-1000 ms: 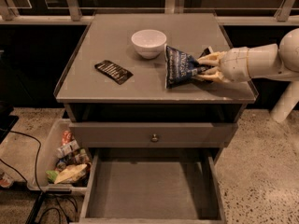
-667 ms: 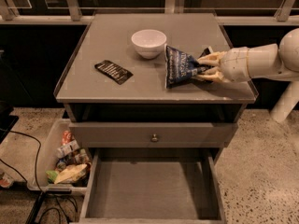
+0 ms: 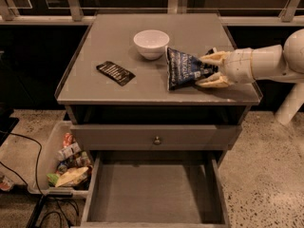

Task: Pick blue chip bag from middle drawer and place on counter

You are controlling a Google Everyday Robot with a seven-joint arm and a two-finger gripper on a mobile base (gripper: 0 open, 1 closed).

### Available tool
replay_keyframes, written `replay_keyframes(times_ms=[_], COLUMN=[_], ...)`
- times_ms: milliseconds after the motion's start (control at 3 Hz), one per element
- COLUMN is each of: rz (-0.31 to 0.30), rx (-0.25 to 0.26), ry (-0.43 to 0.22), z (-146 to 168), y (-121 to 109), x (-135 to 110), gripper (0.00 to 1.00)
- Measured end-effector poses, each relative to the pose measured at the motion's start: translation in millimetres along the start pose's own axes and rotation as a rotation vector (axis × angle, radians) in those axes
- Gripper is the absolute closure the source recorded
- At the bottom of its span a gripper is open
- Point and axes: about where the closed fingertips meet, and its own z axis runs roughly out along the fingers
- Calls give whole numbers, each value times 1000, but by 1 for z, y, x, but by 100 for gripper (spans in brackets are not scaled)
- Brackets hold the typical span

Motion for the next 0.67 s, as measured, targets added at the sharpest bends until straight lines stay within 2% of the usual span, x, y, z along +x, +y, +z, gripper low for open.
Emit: replay_keyframes(times_ms=[333,667], rz=[0,0], rx=[0,0], ry=[0,0], z=[0,0], y=[0,0], x=[0,0], gripper=[0,0])
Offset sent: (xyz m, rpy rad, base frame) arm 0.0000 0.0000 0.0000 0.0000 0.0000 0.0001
